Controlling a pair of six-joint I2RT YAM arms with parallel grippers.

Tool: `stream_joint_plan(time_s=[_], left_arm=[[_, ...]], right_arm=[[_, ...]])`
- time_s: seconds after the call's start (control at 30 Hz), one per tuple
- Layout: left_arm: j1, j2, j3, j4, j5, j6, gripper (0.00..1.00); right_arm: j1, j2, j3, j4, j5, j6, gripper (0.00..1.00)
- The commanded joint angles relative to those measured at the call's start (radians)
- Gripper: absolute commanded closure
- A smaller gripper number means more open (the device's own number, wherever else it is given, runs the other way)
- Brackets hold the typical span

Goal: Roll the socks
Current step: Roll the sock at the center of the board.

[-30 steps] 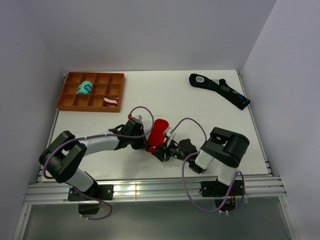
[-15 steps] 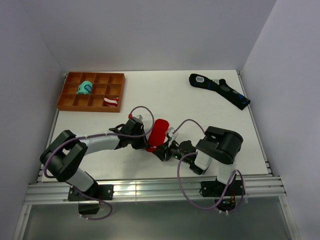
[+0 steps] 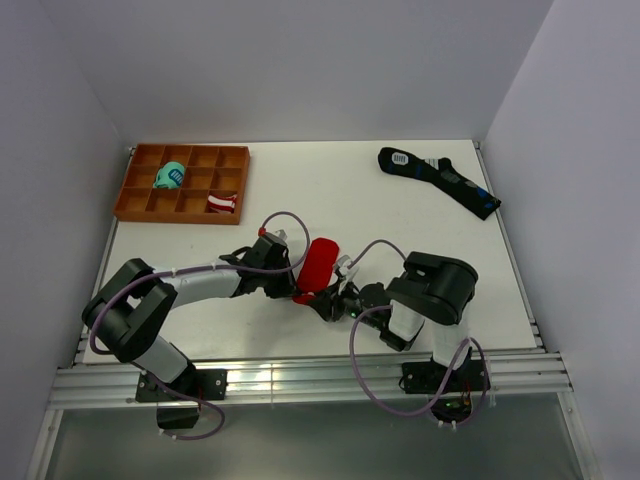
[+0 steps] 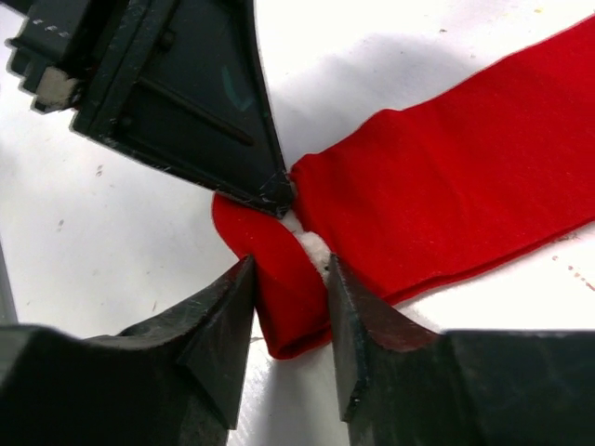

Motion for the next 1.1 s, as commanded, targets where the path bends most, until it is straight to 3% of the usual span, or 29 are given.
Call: stream_joint_plan(time_s=[0.0, 0.27, 0.53, 0.83, 1.07], left_arm=[[-0.004, 0.047, -0.045, -0.186, -0.046, 0.032, 0.99], [-0.004, 0.026, -0.077, -0.15, -0.036, -0.019, 0.98], [-0.004, -0.003, -0.09, -0.125, -0.074, -0.047, 0.82], [-0.004, -0.121, -0.079, -0.101, -0.195, -0.036, 0.66], [-0.005, -0.089, -0.059, 0.019, -0.232, 0.007, 0.59]], right_arm=[[-0.004, 0.065, -0.025, -0.065, 0.052, 0.007, 0.58], [-0.013, 0.11, -0.065, 0.002, 0.009, 0.095, 0.74], [-0.036, 0.168, -0.132, 0.14, -0.058, 0.224, 0.75], [-0.074, 0.23, -0.143, 0.186, -0.147, 0.326, 0.76], [-0.085, 0.236, -0.131, 0.163, -0.178, 0.351, 0.76]])
